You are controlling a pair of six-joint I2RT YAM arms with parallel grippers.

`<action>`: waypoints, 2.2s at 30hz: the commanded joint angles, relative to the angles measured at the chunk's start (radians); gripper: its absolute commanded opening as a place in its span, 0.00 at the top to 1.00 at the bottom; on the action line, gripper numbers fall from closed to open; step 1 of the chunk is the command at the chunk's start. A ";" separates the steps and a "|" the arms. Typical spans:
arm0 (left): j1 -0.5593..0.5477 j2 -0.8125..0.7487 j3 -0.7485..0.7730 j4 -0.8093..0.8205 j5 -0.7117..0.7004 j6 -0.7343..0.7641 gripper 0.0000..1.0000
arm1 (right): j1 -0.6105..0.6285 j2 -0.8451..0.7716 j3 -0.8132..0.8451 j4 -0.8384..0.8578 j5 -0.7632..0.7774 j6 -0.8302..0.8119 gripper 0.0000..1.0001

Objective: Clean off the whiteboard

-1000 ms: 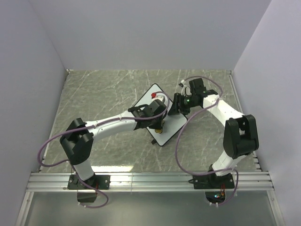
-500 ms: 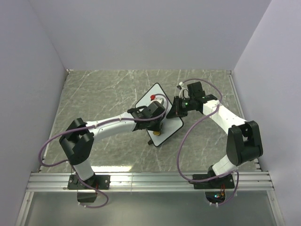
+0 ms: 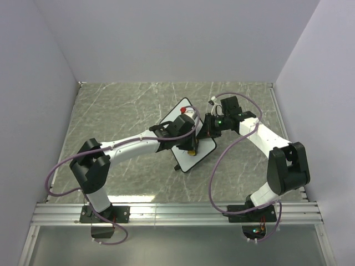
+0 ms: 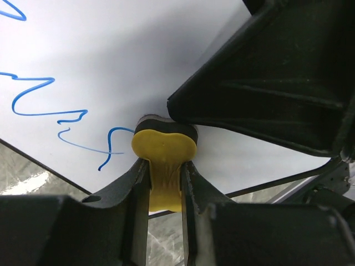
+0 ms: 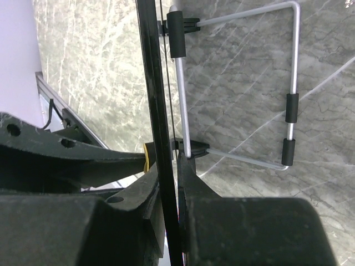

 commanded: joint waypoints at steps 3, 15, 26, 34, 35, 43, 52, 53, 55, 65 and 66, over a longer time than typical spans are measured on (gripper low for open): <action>0.064 0.038 -0.131 0.183 0.054 -0.051 1.00 | 0.054 0.007 -0.027 -0.038 0.042 -0.006 1.00; 0.135 0.067 -0.418 0.275 0.069 -0.096 1.00 | 0.054 -0.011 -0.033 -0.035 0.039 0.006 1.00; 0.184 0.133 -0.462 0.281 0.074 -0.137 1.00 | 0.056 -0.016 -0.003 -0.028 0.025 0.035 1.00; 0.209 0.101 -0.433 0.217 0.008 -0.146 1.00 | 0.056 -0.034 -0.023 -0.026 0.035 0.034 1.00; 0.224 0.101 -0.424 0.207 0.001 -0.146 1.00 | 0.057 -0.036 -0.026 -0.025 0.035 0.035 1.00; 0.296 0.122 -0.326 0.181 0.012 -0.113 1.00 | 0.057 -0.038 -0.018 -0.043 0.042 0.015 1.00; 0.178 0.081 -0.208 0.180 0.046 -0.080 1.00 | 0.056 -0.008 -0.014 -0.032 0.041 0.026 1.00; 0.152 0.067 -0.202 0.172 0.046 -0.082 1.00 | 0.057 -0.007 -0.014 -0.026 0.030 0.032 1.00; 0.131 0.044 -0.209 0.175 0.049 -0.091 1.00 | 0.057 0.008 -0.010 -0.005 0.021 0.064 1.00; 0.022 -0.022 -0.352 0.420 0.339 -0.114 1.00 | 0.056 0.079 0.057 0.060 -0.016 0.153 1.00; 0.011 -0.024 -0.352 0.428 0.343 -0.114 1.00 | 0.056 0.081 0.057 0.058 -0.016 0.152 1.00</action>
